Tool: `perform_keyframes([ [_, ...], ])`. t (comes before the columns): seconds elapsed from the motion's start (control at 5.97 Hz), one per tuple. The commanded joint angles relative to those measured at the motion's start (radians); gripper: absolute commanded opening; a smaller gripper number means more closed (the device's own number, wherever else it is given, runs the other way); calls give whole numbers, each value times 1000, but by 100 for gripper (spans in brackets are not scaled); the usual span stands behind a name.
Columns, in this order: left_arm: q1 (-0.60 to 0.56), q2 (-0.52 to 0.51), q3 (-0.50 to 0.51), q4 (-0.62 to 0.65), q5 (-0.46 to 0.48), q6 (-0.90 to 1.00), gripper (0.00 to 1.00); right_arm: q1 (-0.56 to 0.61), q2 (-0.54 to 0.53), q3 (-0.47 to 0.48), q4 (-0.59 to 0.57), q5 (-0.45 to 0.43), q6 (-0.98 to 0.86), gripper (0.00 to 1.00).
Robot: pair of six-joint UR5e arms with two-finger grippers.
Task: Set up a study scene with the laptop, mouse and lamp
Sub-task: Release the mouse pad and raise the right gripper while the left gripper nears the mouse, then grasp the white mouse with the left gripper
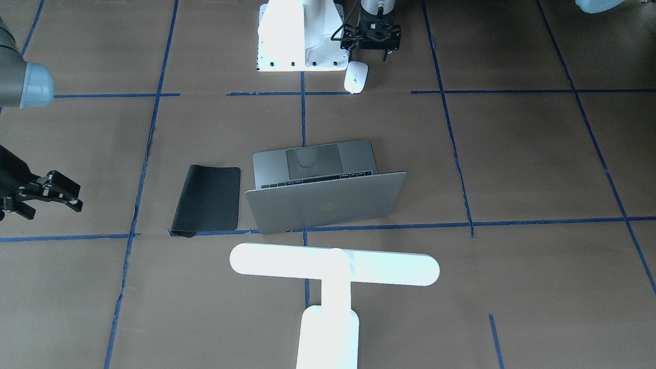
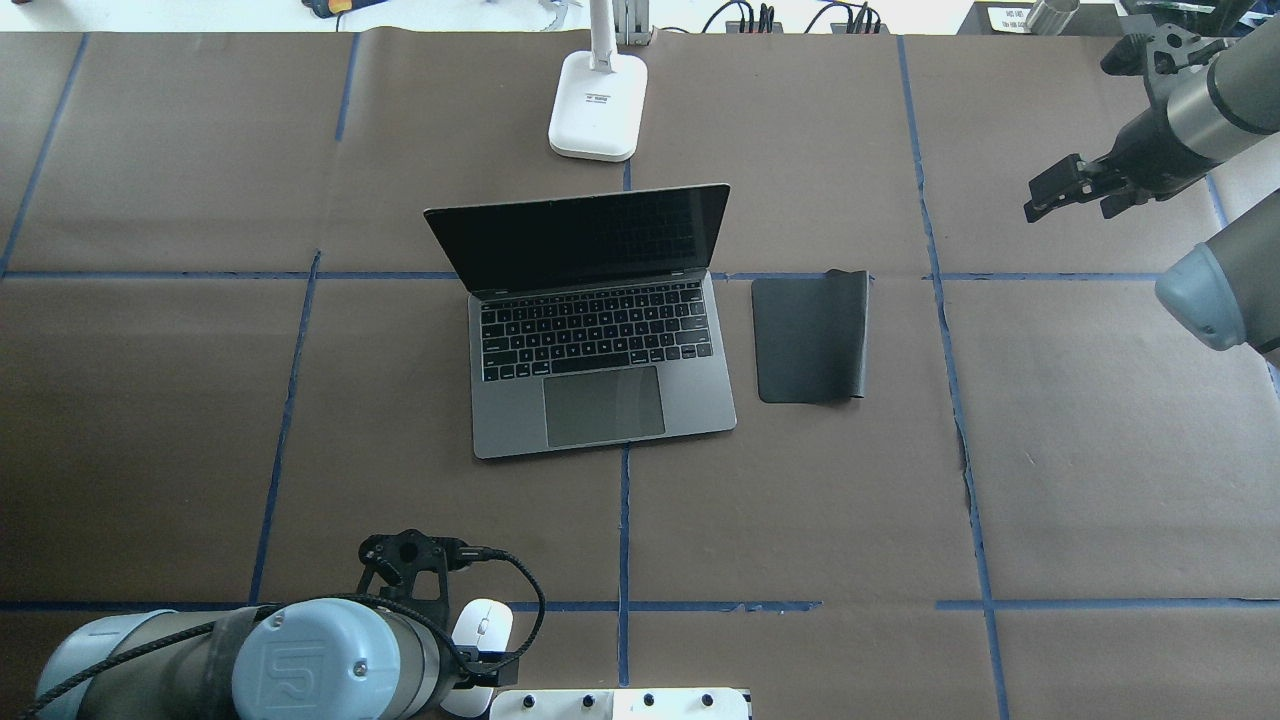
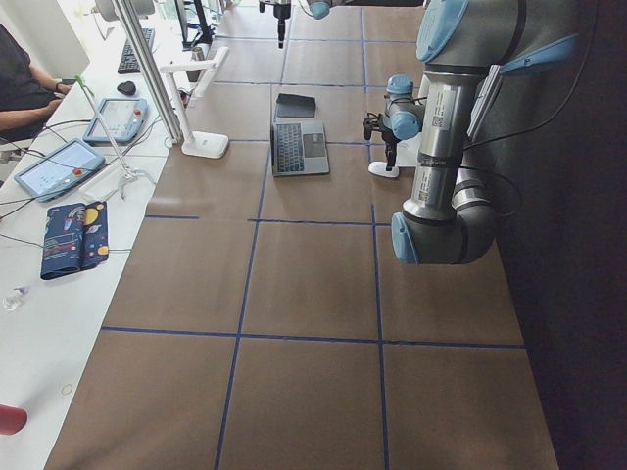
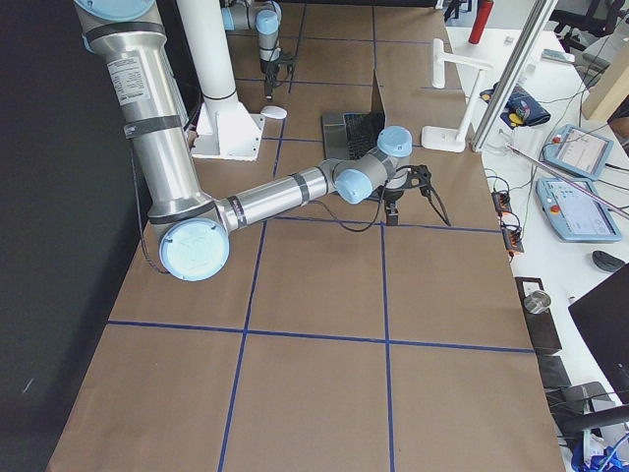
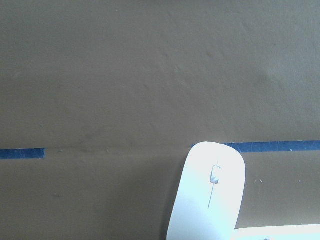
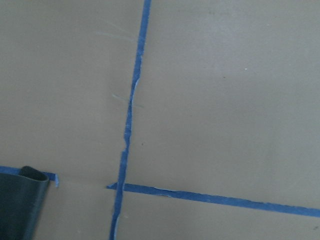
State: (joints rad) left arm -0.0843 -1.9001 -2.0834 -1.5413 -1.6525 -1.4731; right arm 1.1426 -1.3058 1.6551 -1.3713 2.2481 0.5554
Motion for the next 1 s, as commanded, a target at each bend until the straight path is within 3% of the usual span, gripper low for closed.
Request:
perform_keyframes([
  [0.0,5,-34,115,-97,2,5,100,34,0,43,-124,1,-97,100],
  [0.84,-12,-31,106,-88,0,5,100,34,-3,42,-124,1,-97,100],
])
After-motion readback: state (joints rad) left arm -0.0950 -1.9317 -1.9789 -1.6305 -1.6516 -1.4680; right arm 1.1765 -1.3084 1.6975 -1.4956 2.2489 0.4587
